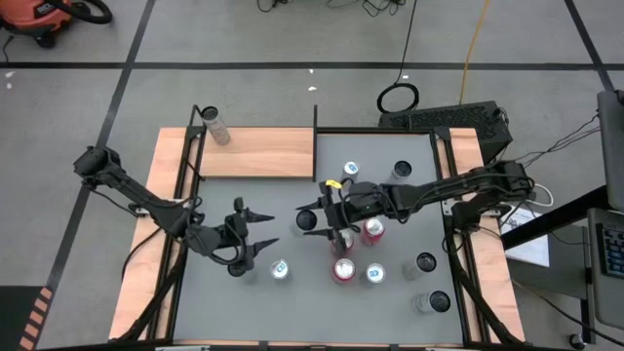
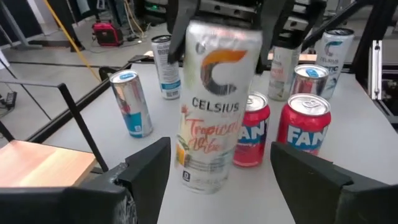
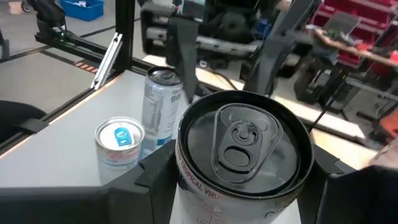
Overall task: Place canned beverage on shelf
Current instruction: Put the top white-yellow soda can on the shelf aligned with the other white-yellow soda can
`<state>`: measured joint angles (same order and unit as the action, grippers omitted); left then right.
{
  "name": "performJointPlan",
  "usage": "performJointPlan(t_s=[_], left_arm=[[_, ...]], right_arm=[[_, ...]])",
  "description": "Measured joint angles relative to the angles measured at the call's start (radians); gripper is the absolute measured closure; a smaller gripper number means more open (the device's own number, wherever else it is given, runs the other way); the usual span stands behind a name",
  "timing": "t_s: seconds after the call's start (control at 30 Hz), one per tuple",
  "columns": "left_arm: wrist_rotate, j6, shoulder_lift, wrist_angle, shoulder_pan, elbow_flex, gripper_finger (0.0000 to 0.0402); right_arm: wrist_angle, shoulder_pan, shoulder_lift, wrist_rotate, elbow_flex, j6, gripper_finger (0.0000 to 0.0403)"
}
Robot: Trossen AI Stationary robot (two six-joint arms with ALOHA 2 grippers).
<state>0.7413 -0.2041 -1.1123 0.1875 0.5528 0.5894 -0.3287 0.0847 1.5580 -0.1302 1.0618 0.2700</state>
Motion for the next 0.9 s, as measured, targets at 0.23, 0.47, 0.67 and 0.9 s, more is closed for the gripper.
performJointPlan(t_s=[0.23, 0.47, 0.67, 0.9], left_arm=[[0.0, 0.001, 0.0, 0.123, -0.001, -0.062, 0.0126], [-0.004, 0.002, 0.0, 0.18, -0.001, -0.086, 0.0126], [0.013, 0.002, -0.032, 0.184, -0.004, -0.086, 0.0126], [0.101, 0.051, -0.056, 0.194, -0.015, -0.086, 0.0126]], right_arm=[[-0.036, -0.024, 0.0, -0.059, 0.001, 0.038, 0.0209], [-0.079, -0.032, 0.0, -0.057, 0.001, 0.034, 0.0209], [-0.131, -0.031, 0.0, -0.061, 0.001, 0.027, 0.0209], [-0.139, -0.025, 0.0, -0.058, 0.001, 0.003, 0.0209]])
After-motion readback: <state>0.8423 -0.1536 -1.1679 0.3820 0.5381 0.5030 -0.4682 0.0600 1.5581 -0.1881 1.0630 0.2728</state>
